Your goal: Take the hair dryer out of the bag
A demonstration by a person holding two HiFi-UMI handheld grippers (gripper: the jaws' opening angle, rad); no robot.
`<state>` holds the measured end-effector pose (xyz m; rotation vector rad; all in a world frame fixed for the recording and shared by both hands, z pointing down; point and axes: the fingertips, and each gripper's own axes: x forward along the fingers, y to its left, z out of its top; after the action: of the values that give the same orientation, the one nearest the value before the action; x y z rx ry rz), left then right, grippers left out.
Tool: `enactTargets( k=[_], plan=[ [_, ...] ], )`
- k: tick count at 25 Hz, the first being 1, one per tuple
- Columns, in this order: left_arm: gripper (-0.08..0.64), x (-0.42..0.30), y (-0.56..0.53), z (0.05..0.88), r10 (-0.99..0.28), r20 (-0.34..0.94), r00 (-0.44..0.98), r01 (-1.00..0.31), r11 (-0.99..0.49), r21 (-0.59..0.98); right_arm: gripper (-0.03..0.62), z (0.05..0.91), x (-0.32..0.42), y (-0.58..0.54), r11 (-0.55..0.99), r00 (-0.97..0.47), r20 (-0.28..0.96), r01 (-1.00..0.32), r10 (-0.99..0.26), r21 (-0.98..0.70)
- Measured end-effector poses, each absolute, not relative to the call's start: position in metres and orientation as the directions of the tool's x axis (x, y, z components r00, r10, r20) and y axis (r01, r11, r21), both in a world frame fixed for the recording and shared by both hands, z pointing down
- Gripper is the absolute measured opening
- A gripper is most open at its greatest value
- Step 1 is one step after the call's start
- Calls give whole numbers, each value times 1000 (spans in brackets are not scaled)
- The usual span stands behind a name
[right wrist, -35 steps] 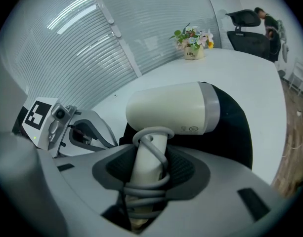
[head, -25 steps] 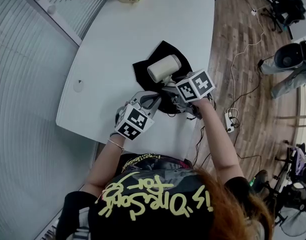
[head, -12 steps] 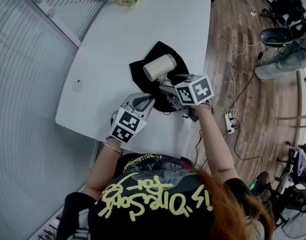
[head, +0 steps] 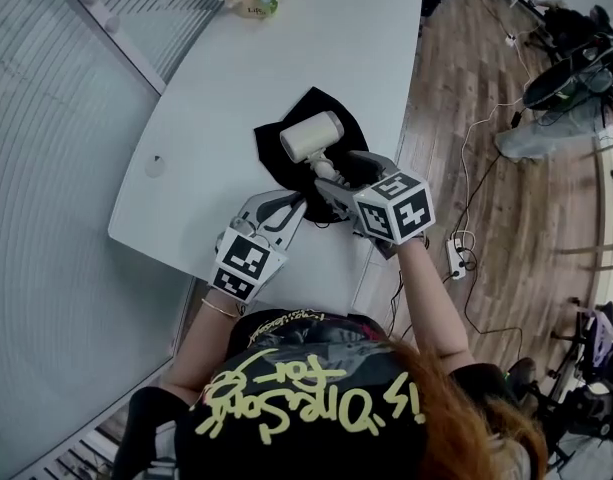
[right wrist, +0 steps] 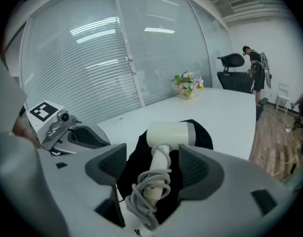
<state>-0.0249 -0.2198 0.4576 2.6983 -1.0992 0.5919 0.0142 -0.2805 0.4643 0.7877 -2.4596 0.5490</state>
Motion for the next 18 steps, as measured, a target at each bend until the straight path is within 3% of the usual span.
enactTargets(
  k=[18],
  plan=[
    [40,-8,-208,368,-799,196,568,-808,-587,-50,311,358,47,-239,807,-790,198,-591,-581,9]
  ],
)
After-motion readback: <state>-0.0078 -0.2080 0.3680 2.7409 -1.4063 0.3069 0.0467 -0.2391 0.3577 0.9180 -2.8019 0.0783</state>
